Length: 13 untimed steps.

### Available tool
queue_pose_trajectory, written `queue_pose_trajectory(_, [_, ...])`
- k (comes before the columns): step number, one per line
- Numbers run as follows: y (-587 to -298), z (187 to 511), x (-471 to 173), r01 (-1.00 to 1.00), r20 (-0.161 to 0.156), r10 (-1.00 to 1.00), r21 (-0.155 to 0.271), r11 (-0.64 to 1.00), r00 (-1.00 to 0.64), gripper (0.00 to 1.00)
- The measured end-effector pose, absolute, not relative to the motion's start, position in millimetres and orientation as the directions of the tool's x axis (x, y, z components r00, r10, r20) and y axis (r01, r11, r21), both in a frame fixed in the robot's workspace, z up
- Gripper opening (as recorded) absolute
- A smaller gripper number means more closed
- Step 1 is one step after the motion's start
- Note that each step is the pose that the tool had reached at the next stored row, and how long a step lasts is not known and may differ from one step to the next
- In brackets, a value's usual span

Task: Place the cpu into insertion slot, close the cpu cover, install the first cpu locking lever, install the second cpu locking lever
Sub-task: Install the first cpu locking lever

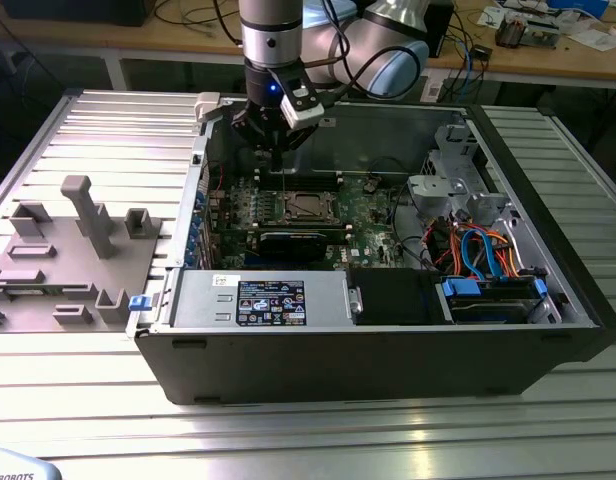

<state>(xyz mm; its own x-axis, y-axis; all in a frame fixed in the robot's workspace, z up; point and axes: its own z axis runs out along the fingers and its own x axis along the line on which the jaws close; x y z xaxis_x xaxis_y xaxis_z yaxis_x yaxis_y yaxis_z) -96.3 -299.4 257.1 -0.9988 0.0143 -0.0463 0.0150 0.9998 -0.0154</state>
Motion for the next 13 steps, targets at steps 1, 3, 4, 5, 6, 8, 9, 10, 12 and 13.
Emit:
queue_pose_trajectory(1, [-299.4,257.0,-96.0,0.015,-0.046,0.014,-0.015,1.0,-0.999,0.11])
queue_pose_trajectory(3, [-299.4,256.9,-95.3,0.015,-0.046,0.014,-0.015,1.0,-0.999,0.11])
queue_pose_trajectory(4, [-299.4,256.8,-94.8,0.015,-0.046,0.014,-0.015,1.0,-0.999,0.11])
queue_pose_trajectory(5, [-299.4,256.8,-94.5,0.015,-0.046,0.014,-0.015,1.0,-0.999,0.11])
queue_pose_trajectory(6, [-299.4,256.7,-94.3,0.015,-0.046,0.014,-0.015,1.0,-0.999,0.11])
queue_pose_trajectory(8, [-299.4,256.6,-93.8,0.015,-0.046,0.014,-0.015,1.0,-0.999,0.11])
queue_pose_trajectory(9, [-299.4,256.6,-93.5,0.015,-0.046,0.014,-0.015,1.0,-0.999,0.11])
queue_pose_trajectory(10, [-299.4,256.5,-93.5,0.015,-0.046,0.014,-0.016,1.0,-0.999,0.11])
queue_pose_trajectory(12, [-299.4,256.4,-93.5,0.015,-0.046,0.014,-0.015,1.0,-0.999,0.11])
queue_pose_trajectory(13, [-299.4,256.3,-93.5,0.015,-0.046,0.014,-0.016,1.0,-0.999,0.11])
